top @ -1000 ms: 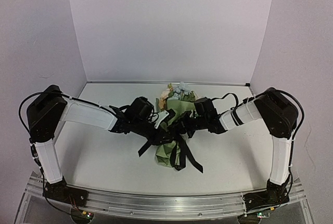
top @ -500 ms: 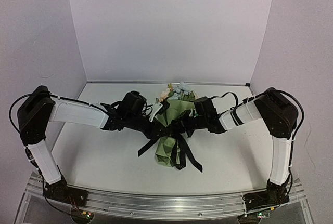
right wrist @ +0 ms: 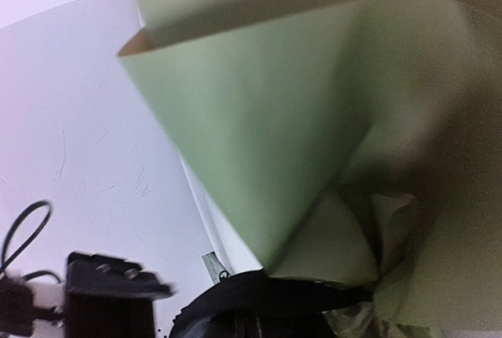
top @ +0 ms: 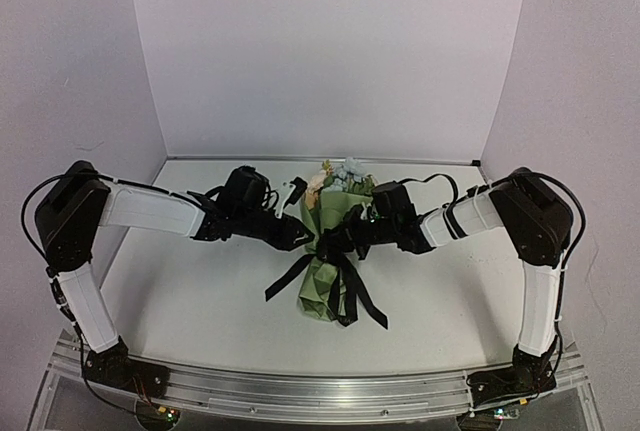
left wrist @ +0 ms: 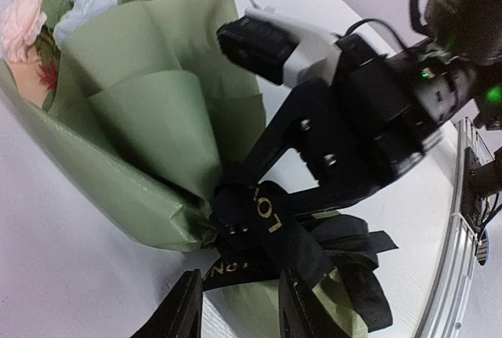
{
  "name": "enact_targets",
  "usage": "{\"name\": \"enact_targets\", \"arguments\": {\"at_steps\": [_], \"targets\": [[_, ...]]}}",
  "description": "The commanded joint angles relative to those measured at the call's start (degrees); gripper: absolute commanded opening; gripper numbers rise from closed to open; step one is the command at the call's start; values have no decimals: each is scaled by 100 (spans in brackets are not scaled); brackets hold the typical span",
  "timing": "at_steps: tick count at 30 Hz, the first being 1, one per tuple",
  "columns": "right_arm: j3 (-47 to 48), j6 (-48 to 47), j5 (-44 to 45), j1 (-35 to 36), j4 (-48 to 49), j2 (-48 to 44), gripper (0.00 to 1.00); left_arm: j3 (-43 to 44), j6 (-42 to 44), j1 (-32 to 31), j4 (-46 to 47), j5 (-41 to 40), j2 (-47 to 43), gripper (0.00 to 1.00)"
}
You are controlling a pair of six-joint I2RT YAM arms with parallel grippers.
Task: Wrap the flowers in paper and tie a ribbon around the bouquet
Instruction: Cross the half-tied ribbon over the folded bouquet.
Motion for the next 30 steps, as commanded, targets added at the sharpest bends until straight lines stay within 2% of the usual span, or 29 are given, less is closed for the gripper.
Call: {"name": "enact_targets", "arguments": {"at_steps": [1, 10, 30], "targets": [[255, -64, -90, -20, 161, -117, 0, 305, -189, 1, 88, 196, 277, 37], [253, -15, -129, -20, 162, -91, 0, 405, -69, 5, 236, 245, 516, 39], [253, 46, -210, -18, 164, -81, 0, 716, 125, 8, 575, 559, 863, 35]]}}
